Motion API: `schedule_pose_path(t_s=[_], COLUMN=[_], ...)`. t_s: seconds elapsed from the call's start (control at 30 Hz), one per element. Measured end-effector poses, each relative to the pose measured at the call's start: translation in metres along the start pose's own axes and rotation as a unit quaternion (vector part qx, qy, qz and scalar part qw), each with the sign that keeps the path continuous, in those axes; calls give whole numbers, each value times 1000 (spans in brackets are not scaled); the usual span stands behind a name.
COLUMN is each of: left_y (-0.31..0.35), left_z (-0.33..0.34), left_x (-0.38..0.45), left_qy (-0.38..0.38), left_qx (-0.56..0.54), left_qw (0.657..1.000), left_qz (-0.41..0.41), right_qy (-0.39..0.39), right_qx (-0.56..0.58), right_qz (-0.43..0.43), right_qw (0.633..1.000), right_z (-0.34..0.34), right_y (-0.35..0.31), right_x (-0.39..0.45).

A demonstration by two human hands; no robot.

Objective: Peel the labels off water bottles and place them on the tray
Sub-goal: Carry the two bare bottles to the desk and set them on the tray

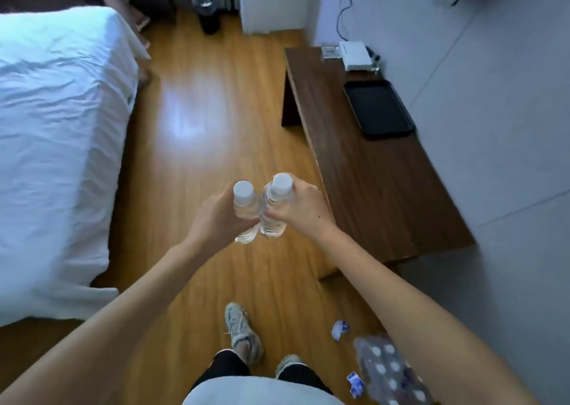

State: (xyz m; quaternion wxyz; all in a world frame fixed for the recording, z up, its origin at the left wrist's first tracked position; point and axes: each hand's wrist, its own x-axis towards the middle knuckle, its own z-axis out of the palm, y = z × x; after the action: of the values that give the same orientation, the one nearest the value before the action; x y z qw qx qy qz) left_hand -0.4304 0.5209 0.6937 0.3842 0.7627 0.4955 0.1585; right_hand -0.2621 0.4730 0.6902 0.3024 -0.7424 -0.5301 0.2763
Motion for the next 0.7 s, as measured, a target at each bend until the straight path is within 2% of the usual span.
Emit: schedule_pose_path(t_s=[0.13,0.27,0.7], left_y=[-42,-66,-61], left_z=[-36,-59,-75], left_x=[36,81,289], left_qy=[27,28,-4], left_qx=[4,-7,-14], left_qw=[999,999,1000], left_qz=[-28,-22,-18], right_qy=[-29,-26,-14], right_qx=[12,19,12], right_qz=[-6,-6,10], right_qw=[999,999,1000], right_z=[38,55,27], right_y=[-30,-45,-30], right_x=[55,105,300])
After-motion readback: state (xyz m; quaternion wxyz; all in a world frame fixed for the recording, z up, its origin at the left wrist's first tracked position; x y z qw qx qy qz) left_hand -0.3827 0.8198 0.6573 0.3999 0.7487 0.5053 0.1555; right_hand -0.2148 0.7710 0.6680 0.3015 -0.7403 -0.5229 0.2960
